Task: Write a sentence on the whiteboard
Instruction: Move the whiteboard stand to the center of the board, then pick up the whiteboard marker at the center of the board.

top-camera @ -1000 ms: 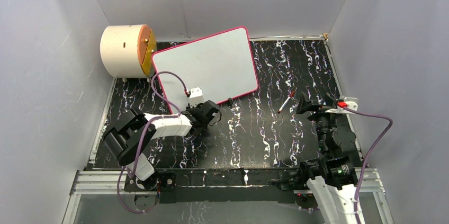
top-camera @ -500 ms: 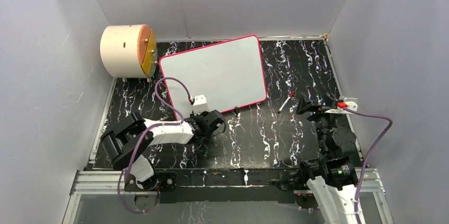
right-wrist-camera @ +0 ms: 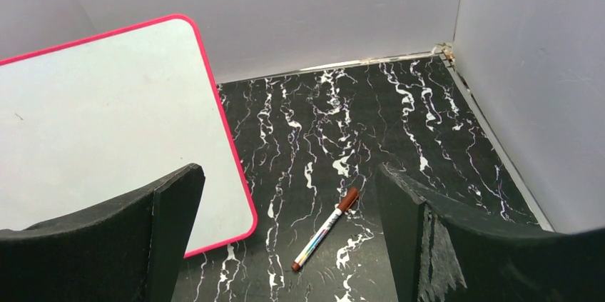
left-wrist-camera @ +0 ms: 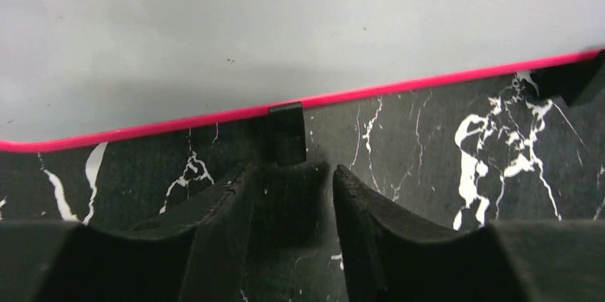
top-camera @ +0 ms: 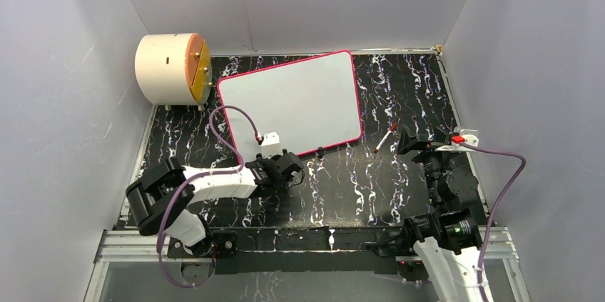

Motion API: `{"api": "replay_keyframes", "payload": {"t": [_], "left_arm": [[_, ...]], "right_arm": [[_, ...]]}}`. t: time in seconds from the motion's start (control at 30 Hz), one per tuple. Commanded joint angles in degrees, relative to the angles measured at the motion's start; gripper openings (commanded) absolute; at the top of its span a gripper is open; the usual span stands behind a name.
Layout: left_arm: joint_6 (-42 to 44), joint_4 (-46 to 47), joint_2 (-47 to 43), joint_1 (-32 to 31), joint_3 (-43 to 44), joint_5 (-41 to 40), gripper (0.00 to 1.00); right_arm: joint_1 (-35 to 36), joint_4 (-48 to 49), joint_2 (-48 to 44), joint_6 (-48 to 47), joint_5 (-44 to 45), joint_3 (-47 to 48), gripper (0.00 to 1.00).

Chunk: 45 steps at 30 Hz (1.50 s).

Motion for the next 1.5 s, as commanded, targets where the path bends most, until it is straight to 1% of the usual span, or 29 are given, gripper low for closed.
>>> {"api": "replay_keyframes", "payload": {"t": [0.0, 0.07, 0.2, 0.3, 0.4, 0.5, 0.57, 0.73, 0.83, 0.9, 0.97, 1.0, 1.03, 1.13, 1.23, 1.37, 1.47], "left_arm": [[0.7, -5.3, -5.8, -0.4, 1.9, -0.1, 0.48], [1.7, -6.7, -8.4, -0.4, 2.2, 0.4, 0.59], [5.2, -10.3, -14.7, -0.4, 3.4, 0.6, 0.75], [9.6, -13.8, -19.1, -0.4, 5.5, -0.6, 0.83], [15.8, -15.4, -23.0, -0.3, 8.0, -2.4, 0.87], [21.3, -16.9, -25.3, -0.2, 11.1, -5.2, 0.90], [25.8, -16.9, -26.2, -0.2, 12.9, -6.2, 0.89], [37.3, -15.4, -27.8, -0.2, 16.1, -10.6, 0.91], [45.0, -12.3, -28.9, -0.1, 16.8, -12.9, 0.92], [48.7, -9.3, -29.9, 0.1, 16.2, -14.5, 0.93], [51.5, -5.9, -31.3, 1.2, 14.9, -13.9, 0.93], [51.9, -4.4, -32.1, 2.3, 14.3, -12.7, 0.94], [51.7, -3.2, -32.9, 4.8, 13.4, -10.5, 0.94], [47.5, -2.6, -35.2, 13.8, 12.6, -2.2, 0.94], [46.0, -1.6, -37.8, 20.4, 11.2, 3.9, 0.94], [46.8, -1.1, -40.8, 23.5, 9.8, 5.7, 0.94], [47.8, -1.3, -42.4, 24.7, 8.9, 6.4, 0.94]], "right_arm": [[0.3, 0.6, 2.3, 0.2, -1.2, 2.4, 0.99], [0.3, -0.3, 4.2, 0.7, -1.4, 3.7, 0.99], [0.3, -3.5, 9.9, 1.8, -2.0, 8.1, 0.99], [0.3, -7.8, 15.6, 4.5, -2.5, 12.2, 0.99], [0.3, -12.0, 21.6, 7.9, -4.6, 15.6, 0.99], [0.2, -15.8, 27.2, 10.0, -5.9, 18.3, 0.99], [0.3, -19.2, 30.6, 15.0, -3.1, 20.2, 0.99], [0.2, -23.7, 36.3, 18.5, -1.4, 22.5, 0.99], [0.3, -27.2, 40.4, 21.9, -1.2, 24.9, 0.99], [0.3, -29.7, 44.0, 25.0, 0.7, 26.7, 0.99], [0.2, -30.9, 47.0, 25.0, 1.2, 28.2, 0.99], [0.3, -31.6, 48.4, 24.8, 0.7, 29.2, 0.99], [0.3, -31.7, 49.5, 24.0, -1.0, 29.7, 0.99], [0.1, -28.7, 51.6, 24.0, -3.7, 28.7, 0.99], [-0.2, -27.1, 54.7, 24.8, -4.5, 28.5, 0.97], [-0.5, -26.4, 59.8, 21.8, -5.2, 29.0, 0.96], [-1.6, -28.1, 65.1, 21.9, -6.7, 30.2, 0.97]]}}
